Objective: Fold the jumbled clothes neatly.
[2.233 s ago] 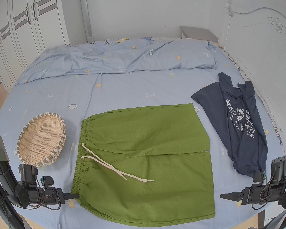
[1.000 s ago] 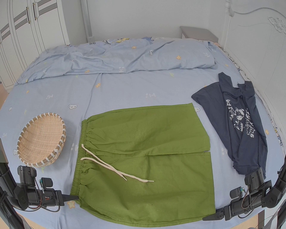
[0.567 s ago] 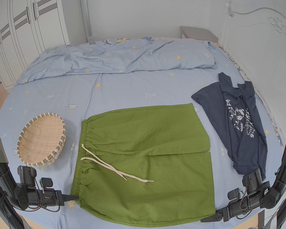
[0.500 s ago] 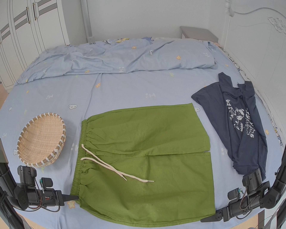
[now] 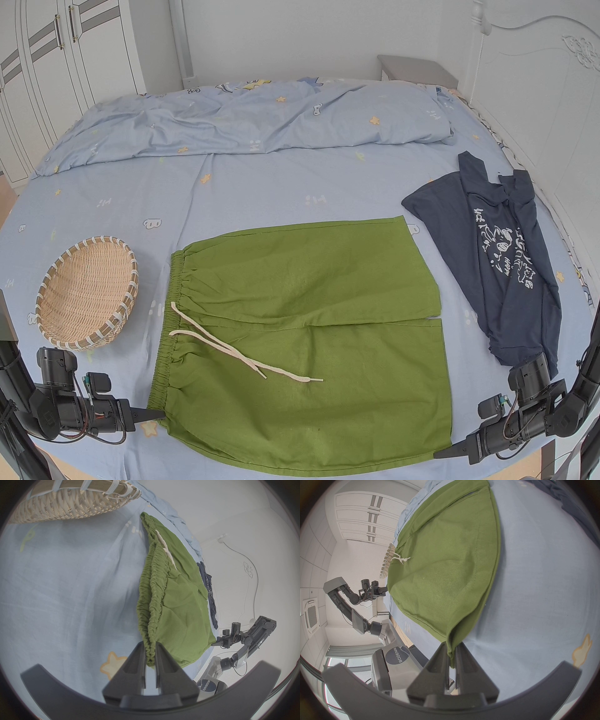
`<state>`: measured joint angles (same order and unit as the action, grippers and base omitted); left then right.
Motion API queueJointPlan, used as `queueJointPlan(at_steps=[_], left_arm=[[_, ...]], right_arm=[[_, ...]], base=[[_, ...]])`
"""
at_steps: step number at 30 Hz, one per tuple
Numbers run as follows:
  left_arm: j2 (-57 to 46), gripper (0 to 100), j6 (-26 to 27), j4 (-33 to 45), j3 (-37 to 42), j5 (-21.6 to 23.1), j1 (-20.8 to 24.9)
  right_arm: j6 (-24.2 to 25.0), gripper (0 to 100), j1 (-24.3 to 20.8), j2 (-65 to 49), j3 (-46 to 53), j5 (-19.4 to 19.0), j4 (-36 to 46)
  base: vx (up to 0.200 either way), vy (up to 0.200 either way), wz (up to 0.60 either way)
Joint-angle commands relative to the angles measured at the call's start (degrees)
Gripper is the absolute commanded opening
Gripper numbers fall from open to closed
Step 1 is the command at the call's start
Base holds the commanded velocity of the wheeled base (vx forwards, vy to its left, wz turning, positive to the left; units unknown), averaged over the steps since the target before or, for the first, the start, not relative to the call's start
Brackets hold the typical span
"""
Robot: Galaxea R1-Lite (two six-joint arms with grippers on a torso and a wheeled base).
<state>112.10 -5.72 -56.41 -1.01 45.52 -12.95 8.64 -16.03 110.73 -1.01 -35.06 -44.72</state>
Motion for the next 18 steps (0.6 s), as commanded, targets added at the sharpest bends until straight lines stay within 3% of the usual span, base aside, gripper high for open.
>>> queueJointPlan(at_steps=[1, 9, 18], left_arm=[[0.5, 0, 0.0, 0.2, 1.0, -0.3, -0.2], [0.5, 0, 0.5, 0.4, 1.0, -0.7, -0.7], [0.6, 0, 0.6, 0.6, 1.0, -0.8, -0.3]], right_arm=[[0.1, 0, 0.2, -0.3, 1.0, 0.0, 0.4], [0.2, 0, 3.6, -4.0, 1.0, 0.0, 2.0], [0.2, 0, 4.2, -6.0, 1.0, 0.0, 4.0]], base=[[0.000, 0.000, 0.00], [0.000, 0.000, 0.00], [0.000, 0.000, 0.00]])
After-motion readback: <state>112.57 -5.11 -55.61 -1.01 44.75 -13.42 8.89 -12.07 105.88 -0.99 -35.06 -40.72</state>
